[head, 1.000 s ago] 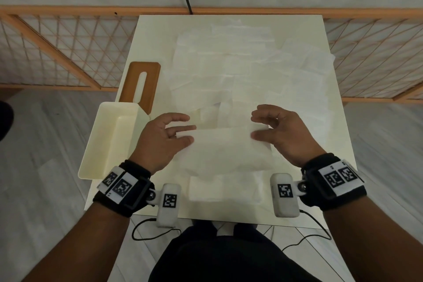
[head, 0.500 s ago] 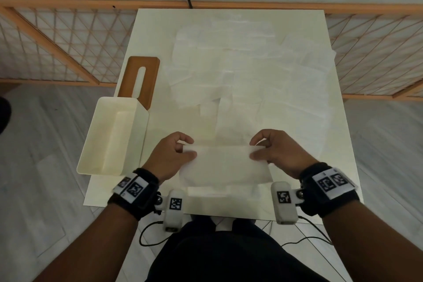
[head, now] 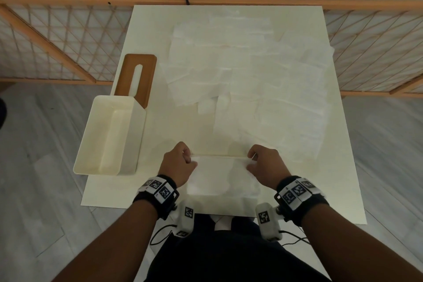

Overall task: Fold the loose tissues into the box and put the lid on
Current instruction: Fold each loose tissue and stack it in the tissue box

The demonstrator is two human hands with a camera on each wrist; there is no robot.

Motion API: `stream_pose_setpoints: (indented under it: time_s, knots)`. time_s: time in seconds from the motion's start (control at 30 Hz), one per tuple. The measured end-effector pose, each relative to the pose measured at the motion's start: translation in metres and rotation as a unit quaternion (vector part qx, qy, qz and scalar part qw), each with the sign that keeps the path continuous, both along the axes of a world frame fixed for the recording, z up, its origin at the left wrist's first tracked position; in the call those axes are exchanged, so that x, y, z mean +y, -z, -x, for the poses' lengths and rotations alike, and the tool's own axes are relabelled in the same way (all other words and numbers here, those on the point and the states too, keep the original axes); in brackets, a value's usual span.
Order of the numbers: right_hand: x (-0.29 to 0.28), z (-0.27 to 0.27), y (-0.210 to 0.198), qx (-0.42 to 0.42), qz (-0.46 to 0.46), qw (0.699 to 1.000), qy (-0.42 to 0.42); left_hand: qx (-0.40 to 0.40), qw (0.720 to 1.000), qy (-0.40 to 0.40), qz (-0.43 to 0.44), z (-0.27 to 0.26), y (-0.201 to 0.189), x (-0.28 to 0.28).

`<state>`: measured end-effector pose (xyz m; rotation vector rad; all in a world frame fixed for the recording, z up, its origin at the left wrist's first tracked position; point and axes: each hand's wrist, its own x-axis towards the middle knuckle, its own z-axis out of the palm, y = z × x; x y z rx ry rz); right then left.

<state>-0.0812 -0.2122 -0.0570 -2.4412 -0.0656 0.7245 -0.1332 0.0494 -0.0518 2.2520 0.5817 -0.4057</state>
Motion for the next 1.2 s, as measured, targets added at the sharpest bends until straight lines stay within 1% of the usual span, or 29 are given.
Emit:
stream_pose_setpoints:
  time_s: [0.1, 0.17, 0.27, 0.33, 0.5, 0.63, 0.7, 0.8, 0.87, 0.93, 1.0, 1.1, 1.2]
  knots:
    - [0.001, 0.0, 0.003, -0.001, 0.03, 0.999, -0.012, 0.013, 1.0, 0.012, -0.009, -0.002, 0.001, 0.002]
    - [0.001, -0.001, 0.002, -0.023, 0.039, 0.999, -0.016, 0.005, 1.0, 0.011, -0.017, -0.007, 0.001, 0.003]
    - [-0.001, -0.004, -0.005, -0.059, 0.024, 0.998, 0.001, -0.024, 0.999, 0.009, -0.041, -0.029, -0.001, 0.001]
    - [-0.002, -0.008, -0.011, -0.073, 0.006, 0.997, 0.017, -0.031, 0.999, 0.002, -0.035, -0.054, 0.0, -0.006]
    - [-0.006, -0.019, -0.022, -0.083, -0.009, 0.996, 0.025, 0.006, 0.999, -0.008, -0.032, -0.114, 0.006, -0.042]
    - [-0.011, -0.024, -0.025, -0.071, -0.011, 0.997, 0.038, 0.047, 0.998, -0.019, -0.046, -0.13, 0.01, -0.06]
    - [-0.013, -0.026, -0.026, -0.062, -0.016, 0.997, 0.048, 0.052, 0.998, -0.043, -0.021, -0.133, 0.01, -0.061]
    - [-0.015, -0.029, -0.027, -0.049, -0.028, 0.996, 0.065, 0.049, 0.991, -0.121, 0.045, -0.134, 0.005, -0.055]
    - [-0.017, -0.031, -0.028, -0.043, -0.036, 0.996, 0.075, 0.033, 0.976, -0.18, 0.122, -0.134, -0.002, -0.049]
    - [-0.017, -0.033, -0.03, -0.047, -0.043, 0.995, 0.083, 0.014, 0.954, -0.211, 0.211, -0.131, -0.011, -0.045]
    - [-0.016, -0.034, -0.032, -0.058, -0.05, 0.994, 0.082, -0.004, 0.946, -0.213, 0.245, -0.128, -0.022, -0.038]
    - [-0.01, -0.033, -0.035, -0.084, -0.062, 0.992, 0.067, -0.032, 0.955, -0.188, 0.229, -0.124, -0.037, -0.034]
    - [-0.001, -0.029, -0.038, -0.108, -0.076, 0.99, 0.053, -0.043, 0.948, -0.186, 0.254, -0.12, -0.051, -0.035]
